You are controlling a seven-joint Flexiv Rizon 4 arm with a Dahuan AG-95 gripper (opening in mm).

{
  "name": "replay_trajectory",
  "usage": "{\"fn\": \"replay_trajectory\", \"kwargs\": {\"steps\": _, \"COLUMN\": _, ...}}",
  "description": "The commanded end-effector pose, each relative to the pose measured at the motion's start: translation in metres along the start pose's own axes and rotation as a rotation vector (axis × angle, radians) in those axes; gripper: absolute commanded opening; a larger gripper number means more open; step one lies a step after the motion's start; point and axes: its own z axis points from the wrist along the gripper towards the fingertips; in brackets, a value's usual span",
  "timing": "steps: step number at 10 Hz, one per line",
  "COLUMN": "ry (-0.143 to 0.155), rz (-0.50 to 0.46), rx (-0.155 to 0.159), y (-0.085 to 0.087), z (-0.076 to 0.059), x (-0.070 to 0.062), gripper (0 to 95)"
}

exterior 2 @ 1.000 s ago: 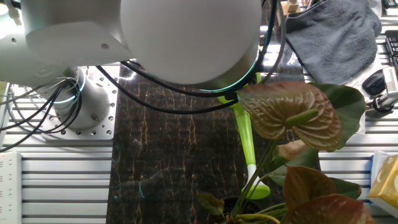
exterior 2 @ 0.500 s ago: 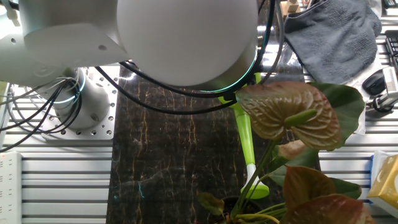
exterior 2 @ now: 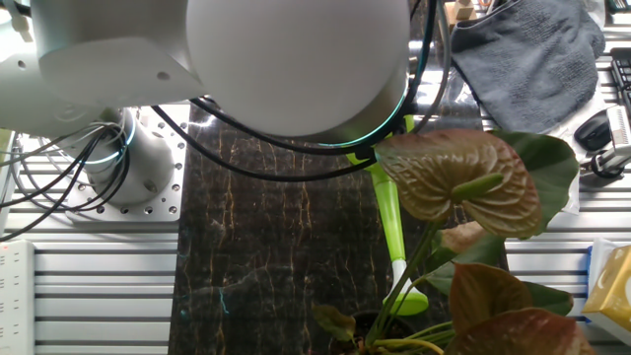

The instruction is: Water the plant

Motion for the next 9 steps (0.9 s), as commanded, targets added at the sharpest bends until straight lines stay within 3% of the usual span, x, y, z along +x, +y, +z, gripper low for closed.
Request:
{"fn": "replay_trajectory", "kwargs": {"steps": 1, "ry": 0.001, "rz": 0.0, "rx": 0.001, "y": 0.0, "z": -0.0001, "x": -0.0002, "gripper": 0.0}}
{"fn": "replay_trajectory", "kwargs": {"steps": 9, "ry": -0.004, "rz": 0.014, "rx": 0.004, "y": -0.0001, "z": -0.0001, "x": -0.0001, "gripper": 0.0}}
